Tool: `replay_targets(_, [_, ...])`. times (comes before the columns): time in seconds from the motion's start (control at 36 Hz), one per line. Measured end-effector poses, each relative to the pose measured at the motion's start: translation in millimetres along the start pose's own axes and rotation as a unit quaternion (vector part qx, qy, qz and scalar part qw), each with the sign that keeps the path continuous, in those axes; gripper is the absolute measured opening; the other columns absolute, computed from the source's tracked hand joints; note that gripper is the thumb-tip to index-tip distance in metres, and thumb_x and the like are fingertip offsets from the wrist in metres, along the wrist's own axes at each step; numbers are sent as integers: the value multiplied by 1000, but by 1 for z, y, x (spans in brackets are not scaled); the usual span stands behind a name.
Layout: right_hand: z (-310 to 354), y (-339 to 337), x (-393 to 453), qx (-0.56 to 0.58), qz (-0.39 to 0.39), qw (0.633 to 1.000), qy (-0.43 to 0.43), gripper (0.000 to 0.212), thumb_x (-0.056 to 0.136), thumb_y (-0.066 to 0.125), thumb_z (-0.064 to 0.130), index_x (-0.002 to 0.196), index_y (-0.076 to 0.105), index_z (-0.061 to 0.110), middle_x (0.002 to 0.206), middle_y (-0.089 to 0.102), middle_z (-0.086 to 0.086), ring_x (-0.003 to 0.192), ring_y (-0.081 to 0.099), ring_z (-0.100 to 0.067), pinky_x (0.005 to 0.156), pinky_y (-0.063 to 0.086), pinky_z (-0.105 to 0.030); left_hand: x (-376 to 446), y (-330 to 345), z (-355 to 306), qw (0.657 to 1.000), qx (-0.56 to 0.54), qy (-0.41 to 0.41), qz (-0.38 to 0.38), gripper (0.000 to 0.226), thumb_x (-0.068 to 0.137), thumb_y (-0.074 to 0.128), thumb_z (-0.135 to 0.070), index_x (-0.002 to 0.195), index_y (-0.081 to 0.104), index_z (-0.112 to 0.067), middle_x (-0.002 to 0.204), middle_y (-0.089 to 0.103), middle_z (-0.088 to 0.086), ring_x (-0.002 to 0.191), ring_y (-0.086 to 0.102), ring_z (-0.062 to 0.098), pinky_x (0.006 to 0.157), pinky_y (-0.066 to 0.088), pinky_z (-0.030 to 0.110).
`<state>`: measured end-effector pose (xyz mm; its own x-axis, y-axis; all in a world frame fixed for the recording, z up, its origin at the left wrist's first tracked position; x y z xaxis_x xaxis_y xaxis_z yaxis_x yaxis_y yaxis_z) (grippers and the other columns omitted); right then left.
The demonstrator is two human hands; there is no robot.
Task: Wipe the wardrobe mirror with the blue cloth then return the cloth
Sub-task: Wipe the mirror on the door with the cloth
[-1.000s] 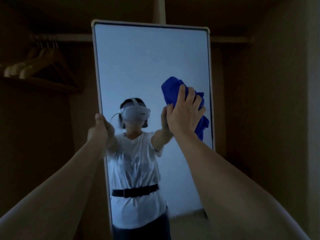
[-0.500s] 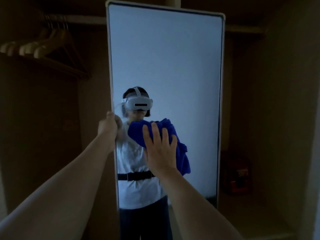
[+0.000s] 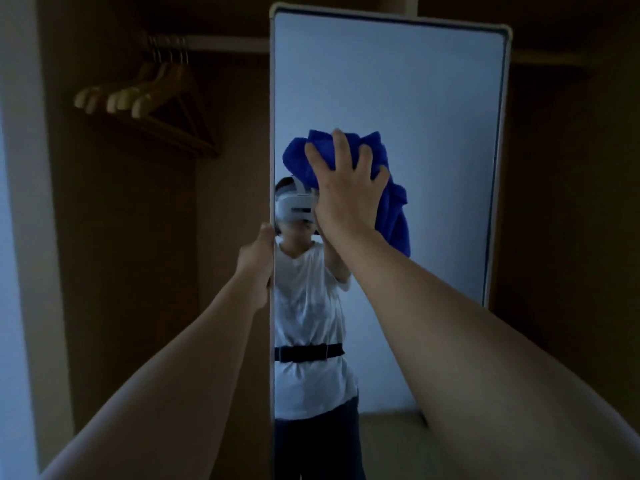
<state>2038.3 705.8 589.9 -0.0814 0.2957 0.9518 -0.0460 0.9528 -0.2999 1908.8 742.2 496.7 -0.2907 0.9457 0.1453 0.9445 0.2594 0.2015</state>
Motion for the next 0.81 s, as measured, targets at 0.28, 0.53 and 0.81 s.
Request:
replay_targets(0.28, [26, 20, -64, -41, 12, 997, -63, 66, 71, 74, 36, 133, 49, 35, 144, 44, -3, 124, 45, -35, 91, 42, -56, -9, 3, -5, 998, 19, 55, 9, 28, 98, 36, -27, 81, 57, -17, 71, 56, -1, 59, 50, 11, 54, 42, 27])
replay_targets(0.53, [24, 37, -107, -40, -10, 991, -130, 78, 49, 84, 32, 123, 59, 37, 136, 51, 0, 119, 38, -34, 84, 48, -55, -8, 3, -5, 1000, -7, 23, 5, 28, 101, 30, -16, 87, 54, -9, 72, 54, 4, 58, 49, 13, 39, 41, 17])
replay_targets(0.81, [22, -1, -3, 25, 16, 998, -57, 67, 81, 62, 18, 141, 34, 34, 150, 24, -5, 130, 21, -37, 102, 23, -58, -9, -3, -3, 1000, 21, -11, -19, 29, 95, 39, -22, 79, 62, -13, 58, 50, 1, 47, 44, 13, 45, 34, 24])
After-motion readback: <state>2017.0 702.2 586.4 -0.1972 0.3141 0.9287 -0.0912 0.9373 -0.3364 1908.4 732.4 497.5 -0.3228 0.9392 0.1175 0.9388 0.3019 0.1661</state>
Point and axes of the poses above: each hand's wrist, its own x-axis towards the middle knuckle, its own y-axis out of the palm, z = x × y, the point moved 3 cm from there along x, towards the middle knuckle
